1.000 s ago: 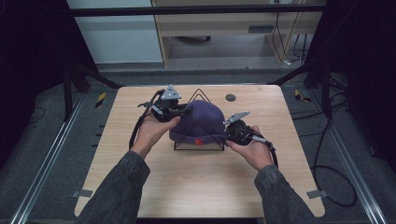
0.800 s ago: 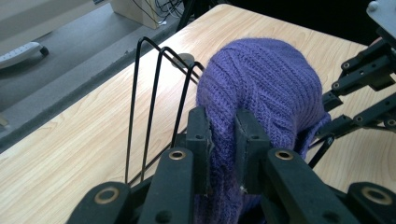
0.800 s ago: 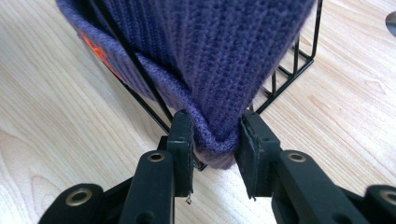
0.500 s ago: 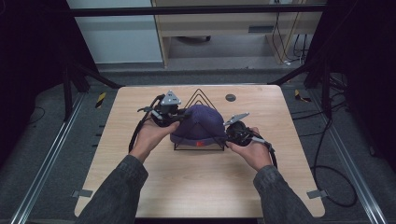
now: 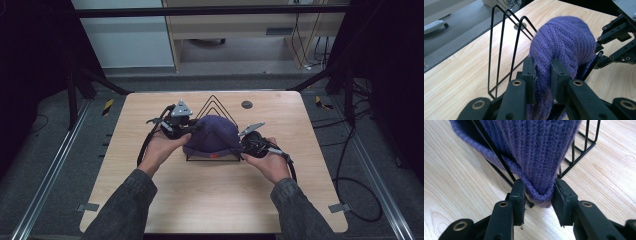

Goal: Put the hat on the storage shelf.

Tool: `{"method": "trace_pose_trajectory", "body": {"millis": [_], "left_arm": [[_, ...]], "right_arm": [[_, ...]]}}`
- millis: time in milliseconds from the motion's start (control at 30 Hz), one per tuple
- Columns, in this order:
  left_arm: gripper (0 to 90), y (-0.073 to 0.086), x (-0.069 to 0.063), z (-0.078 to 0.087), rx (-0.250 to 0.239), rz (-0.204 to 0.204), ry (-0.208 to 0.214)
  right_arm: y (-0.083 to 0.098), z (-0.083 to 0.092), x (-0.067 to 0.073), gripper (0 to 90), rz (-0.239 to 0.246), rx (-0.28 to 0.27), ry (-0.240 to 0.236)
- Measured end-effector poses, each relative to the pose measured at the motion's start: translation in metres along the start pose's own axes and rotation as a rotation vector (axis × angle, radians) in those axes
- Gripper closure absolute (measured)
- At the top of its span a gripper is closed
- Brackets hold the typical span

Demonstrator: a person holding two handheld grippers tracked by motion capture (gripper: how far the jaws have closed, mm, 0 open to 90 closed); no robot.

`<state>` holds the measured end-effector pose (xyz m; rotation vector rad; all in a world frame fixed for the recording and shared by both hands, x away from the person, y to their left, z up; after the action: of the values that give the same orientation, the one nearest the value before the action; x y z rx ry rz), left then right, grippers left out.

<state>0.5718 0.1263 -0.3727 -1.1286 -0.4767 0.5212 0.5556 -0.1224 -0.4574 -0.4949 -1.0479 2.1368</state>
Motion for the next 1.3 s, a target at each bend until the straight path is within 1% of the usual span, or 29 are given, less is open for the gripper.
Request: {"method": "trace_pose_trajectory", "body": {"millis": [100, 167, 233, 300, 333, 567, 767, 833, 900, 967, 1000, 1033, 1067, 1100, 1133, 1167, 1200, 1233, 1267, 1300], "left_arm": [[74.2, 0.0, 0.0, 0.0, 0.003, -0.005, -0.001], [73.5, 0.001, 0.001, 0.001, 0.005, -0.013, -0.002], [71.9, 0.002, 0.002, 0.001, -0.002, 0.002, -0.002], [71.5, 0.004, 0.002, 0.002, -0.002, -0.006, -0.006], [71.4, 0.004, 0.001, 0.002, -0.003, -0.004, -0.005], [71.5, 0.005, 0.001, 0.002, 0.002, -0.01, 0.0], [72.7, 0.005, 0.001, 0.003, 0.008, -0.019, 0.005], [72.7, 0.005, 0.0, 0.004, 0.014, -0.021, 0.007], [71.6, 0.005, 0.0, 0.005, 0.014, -0.021, 0.005], [68.1, 0.005, 0.0, 0.008, 0.01, -0.016, -0.005], [65.1, 0.004, 0.0, 0.01, 0.008, -0.016, -0.014], [61.7, 0.004, 0.0, 0.012, 0.004, -0.012, -0.021], [55.9, 0.003, 0.001, 0.017, -0.008, -0.009, -0.03], [51.8, 0.003, 0.001, 0.017, -0.008, -0.009, -0.03], [45.4, 0.002, 0.001, 0.022, -0.013, -0.007, -0.044], [45.4, 0.001, 0.002, 0.025, -0.013, -0.005, -0.052], [41.6, 0.001, 0.002, 0.03, -0.013, -0.002, -0.06], [35.4, 0.0, 0.002, 0.033, -0.014, 0.003, -0.064], [31.5, 0.0, 0.001, 0.038, -0.011, 0.008, -0.069], [26.0, 0.0, 0.0, 0.041, -0.007, 0.011, -0.075]], "right_arm": [[0.0, 0.0, 0.0, 61.6, -0.001, 0.001, 0.002], [0.0, 0.001, 0.0, 58.6, 0.003, 0.002, 0.012], [0.0, 0.003, 0.0, 57.5, 0.0, -0.001, 0.014], [0.001, 0.005, 0.0, 57.3, -0.003, -0.009, 0.014], [0.001, 0.006, 0.0, 57.4, -0.006, -0.006, 0.015], [0.004, 0.007, -0.002, 61.8, -0.014, -0.008, 0.013], [0.004, 0.008, -0.001, 67.0, -0.001, -0.011, 0.0], [0.004, 0.009, -0.001, 67.6, -0.008, -0.01, -0.002], [0.004, 0.01, -0.001, 67.4, -0.002, -0.01, -0.001], [0.005, 0.012, -0.001, 65.9, 0.004, -0.011, 0.0], [0.005, 0.014, 0.0, 63.5, 0.007, -0.015, 0.002], [0.005, 0.017, 0.001, 60.8, 0.004, -0.017, 0.005], [0.004, 0.022, 0.003, 55.8, 0.004, -0.025, 0.011], [0.004, 0.022, 0.003, 55.8, 0.004, -0.025, 0.011], [0.004, 0.029, 0.005, 47.0, 0.001, -0.04, 0.017], [0.004, 0.029, 0.005, 47.0, 0.001, -0.04, 0.017], [0.004, 0.031, 0.005, 44.1, 0.002, -0.047, 0.018], [0.004, 0.034, 0.006, 40.3, 0.006, -0.062, 0.024], [0.004, 0.037, 0.007, 36.9, 0.003, -0.072, 0.033], [0.003, 0.041, 0.008, 31.7, 0.003, -0.085, 0.043]]}}
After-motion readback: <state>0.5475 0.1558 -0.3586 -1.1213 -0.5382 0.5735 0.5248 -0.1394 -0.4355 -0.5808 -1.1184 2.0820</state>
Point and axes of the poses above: each handheld gripper's, and its own axes: z roughly backward along the jaws, y roughly out of its underside, x roughly to its left, the point moved 2 cm from there along -z, roughly forward along the jaws, and after that the axes turned 14 degrees about -x, right-handed, at the moved point
